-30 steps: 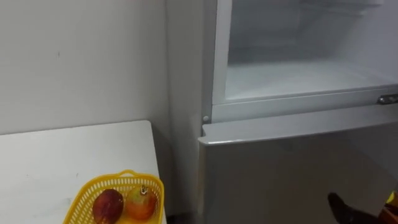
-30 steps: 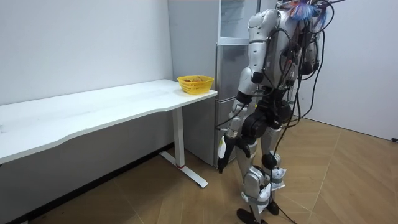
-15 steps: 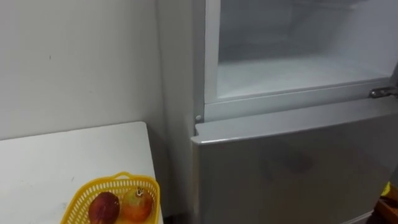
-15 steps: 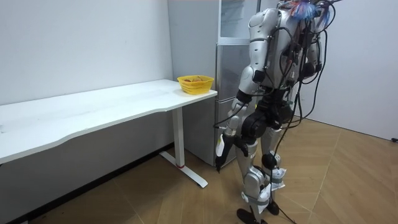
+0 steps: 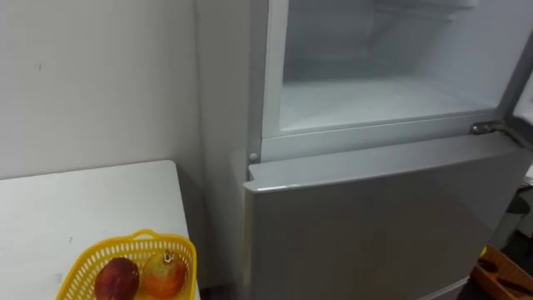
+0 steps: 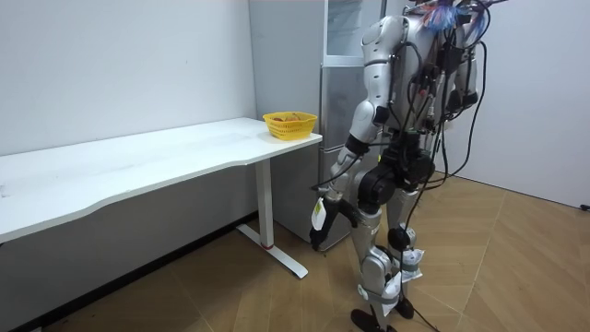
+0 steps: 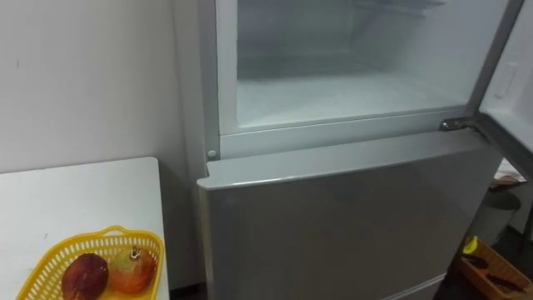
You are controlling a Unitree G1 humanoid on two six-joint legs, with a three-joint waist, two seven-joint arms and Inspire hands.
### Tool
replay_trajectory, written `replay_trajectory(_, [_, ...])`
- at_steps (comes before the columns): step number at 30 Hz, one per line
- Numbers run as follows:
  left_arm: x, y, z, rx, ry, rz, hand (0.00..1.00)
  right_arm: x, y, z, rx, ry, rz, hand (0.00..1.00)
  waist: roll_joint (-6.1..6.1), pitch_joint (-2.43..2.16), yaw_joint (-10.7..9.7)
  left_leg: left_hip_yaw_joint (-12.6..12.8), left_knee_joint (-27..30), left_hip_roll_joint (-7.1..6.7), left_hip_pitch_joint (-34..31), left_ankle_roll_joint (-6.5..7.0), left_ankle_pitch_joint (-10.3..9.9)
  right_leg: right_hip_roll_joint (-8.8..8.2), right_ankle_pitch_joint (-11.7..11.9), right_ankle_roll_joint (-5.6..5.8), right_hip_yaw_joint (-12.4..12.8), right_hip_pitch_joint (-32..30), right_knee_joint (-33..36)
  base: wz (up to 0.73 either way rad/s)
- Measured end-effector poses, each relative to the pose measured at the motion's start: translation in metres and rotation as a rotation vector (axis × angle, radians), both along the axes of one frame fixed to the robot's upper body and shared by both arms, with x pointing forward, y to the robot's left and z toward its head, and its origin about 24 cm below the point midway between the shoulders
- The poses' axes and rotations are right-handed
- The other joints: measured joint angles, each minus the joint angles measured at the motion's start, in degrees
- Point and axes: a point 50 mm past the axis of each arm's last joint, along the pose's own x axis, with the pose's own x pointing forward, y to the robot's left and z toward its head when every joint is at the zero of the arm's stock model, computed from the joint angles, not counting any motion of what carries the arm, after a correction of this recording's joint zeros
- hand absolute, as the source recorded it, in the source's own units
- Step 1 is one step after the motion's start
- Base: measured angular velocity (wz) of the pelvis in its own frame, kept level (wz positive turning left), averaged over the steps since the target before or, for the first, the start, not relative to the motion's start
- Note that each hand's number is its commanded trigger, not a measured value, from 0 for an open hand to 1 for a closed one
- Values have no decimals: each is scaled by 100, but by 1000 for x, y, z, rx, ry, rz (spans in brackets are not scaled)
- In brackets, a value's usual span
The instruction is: Retrieve from the upper fridge
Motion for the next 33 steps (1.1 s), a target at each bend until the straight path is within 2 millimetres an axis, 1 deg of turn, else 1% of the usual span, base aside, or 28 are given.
replay_trajectory(3, [0, 8, 2, 16, -18, 35, 0, -2, -12, 10, -12, -67, -53, 0, 14, -3, -81, -1, 16, 6, -55, 0, 1, 0, 6, -4, -14, -43, 27, 0])
replay_trajectory(8, [-2, 14, 4, 33, -31, 75, 0, -8, -23, 17, -34, -141, -107, 0, 45, -3, -79, 38, -8, 8, -65, -1, 1, 1, 0, -9, 1, -123, 55, -3])
replay_trajectory(10, [-4, 15, 5, 37, -33, 89, 0, -4, -25, 21, -43, -169, -108, 0, 56, -10, -81, 50, -23, 7, -80, -1, 1, 1, -4, -13, 23, -168, 77, -8])
replay_trajectory(12, [-2, 15, 5, 40, -38, 87, 0, 2, -28, 30, -75, -216, -103, 0, 91, -35, -86, 54, -16, 2, -140, 0, 2, -4, -3, -12, 33, -231, 98, 0])
replay_trajectory(14, [-2, 16, 6, 45, -44, 91, 0, 9, -30, 38, -97, -259, -92, 0, 94, -41, -88, 70, -11, 1, -137, 0, 3, -2, -3, -12, 47, -241, 120, -4])
replay_trajectory(17, [-2, 15, 6, 52, -50, 96, 0, 20, -29, 48, -130, -342, -57, 0, 74, -34, -98, 74, 6, 5, -76, -5, 9, 2, -2, -14, 53, -169, 143, -1])
replay_trajectory(19, [-2, 12, 5, 48, -52, 104, 0, 24, -28, 55, -153, -384, -33, 0, 68, -34, -82, 70, 12, 3, -43, -5, 9, -1, -3, -13, 54, -125, 131, 0])
replay_trajectory(21, [-4, 10, 4, 44, -48, 103, 0, 31, -25, 67, -200, -449, 10, 0, 60, -31, -67, 69, 15, 1, -38, -5, 9, -8, -19, -14, 53, -141, 110, 0])
replay_trajectory(22, [-4, 10, 4, 45, -47, 104, 0, 32, -25, 70, -214, -468, 21, 0, 55, -30, -72, 62, 16, 1, -36, -5, 8, -7, -19, -13, 46, -149, 91, 5])
replay_trajectory(24, [-6, 11, 4, 46, -44, 107, 0, 35, -23, 82, -266, -530, 56, 0, 57, -33, -72, 33, 13, 5, -36, -6, 7, -6, -19, -14, 23, -131, 67, 6])
replay_trajectory(27, [-8, 11, 4, 47, -36, 109, 0, 43, -19, 93, -297, -601, 98, 0, 76, -29, -63, 30, 10, 5, -30, -6, 7, -6, -14, -15, 17, -125, 72, 0])
replay_trajectory(30, [-8, 10, 4, 47, -35, 106, 0, 50, -17, 100, -312, -644, 117, 0, 87, -28, -61, 30, 7, 6, -27, -6, 7, -3, -10, -17, 15, -124, 73, 0])
replay_trajectory(33, [-10, 10, 3, 48, -31, 111, 0, 52, -15, 107, -326, -675, 128, 0, 97, -27, -49, 31, 12, 6, -27, -6, 7, -2, -9, -20, 15, -125, 85, 0])
